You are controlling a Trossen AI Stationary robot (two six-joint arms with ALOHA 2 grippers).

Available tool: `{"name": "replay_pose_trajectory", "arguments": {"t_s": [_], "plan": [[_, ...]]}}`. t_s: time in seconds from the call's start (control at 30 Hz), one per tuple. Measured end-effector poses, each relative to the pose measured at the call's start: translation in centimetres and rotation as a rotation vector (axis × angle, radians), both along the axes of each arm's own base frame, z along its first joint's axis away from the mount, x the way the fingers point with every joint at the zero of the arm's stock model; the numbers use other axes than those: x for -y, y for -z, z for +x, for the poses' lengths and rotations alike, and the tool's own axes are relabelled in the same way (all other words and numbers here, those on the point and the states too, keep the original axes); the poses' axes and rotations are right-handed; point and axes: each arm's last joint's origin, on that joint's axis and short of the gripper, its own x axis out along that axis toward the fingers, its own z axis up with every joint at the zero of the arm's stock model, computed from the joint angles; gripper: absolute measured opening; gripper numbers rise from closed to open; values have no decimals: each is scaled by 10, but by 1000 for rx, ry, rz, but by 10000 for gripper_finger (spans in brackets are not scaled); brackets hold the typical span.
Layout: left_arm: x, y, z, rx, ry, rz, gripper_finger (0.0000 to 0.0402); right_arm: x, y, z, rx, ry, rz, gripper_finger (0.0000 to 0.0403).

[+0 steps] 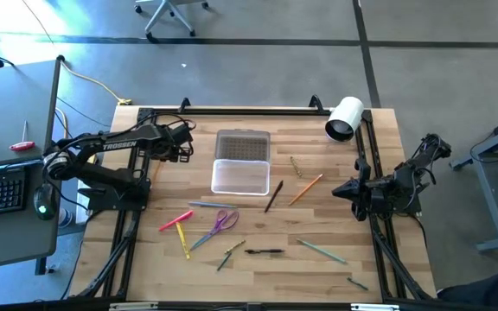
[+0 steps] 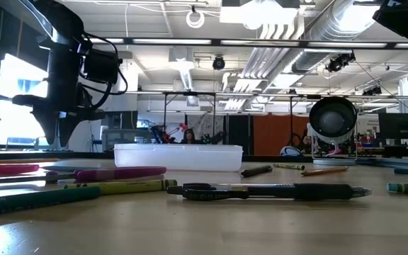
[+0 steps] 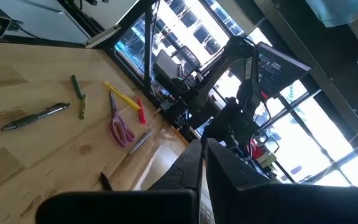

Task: Pick & place school supplies into a supply box
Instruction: Put the orange pencil into the black supply box

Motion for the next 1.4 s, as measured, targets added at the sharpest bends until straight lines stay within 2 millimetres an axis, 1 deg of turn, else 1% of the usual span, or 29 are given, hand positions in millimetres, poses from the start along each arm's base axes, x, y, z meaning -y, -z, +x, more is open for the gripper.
{"name": "replay_pose_trajectory", "arguments": {"t_s": [0.33,0.57,0.67,0.83,0.97,1.13,1.27,1.4], "plan": [[-1,0,2,30,2,-8,175,0,0,0,0,0,0,0],[-7,0,13,136,39,36,175,0,0,0,0,0,0,0],[-9,3,16,148,44,24,175,0,0,0,0,0,0,0],[-9,13,16,84,9,-20,175,0,0,0,0,0,0,0],[-8,20,11,-32,-37,-14,175,0,0,0,0,0,0,0],[-8,19,7,-108,-59,43,175,0,0,0,0,0,0,0],[-6,18,3,-156,-57,32,175,0,0,0,0,-1,0,0],[-3,17,-3,-220,-93,29,175,0,0,0,0,0,0,0]]}}
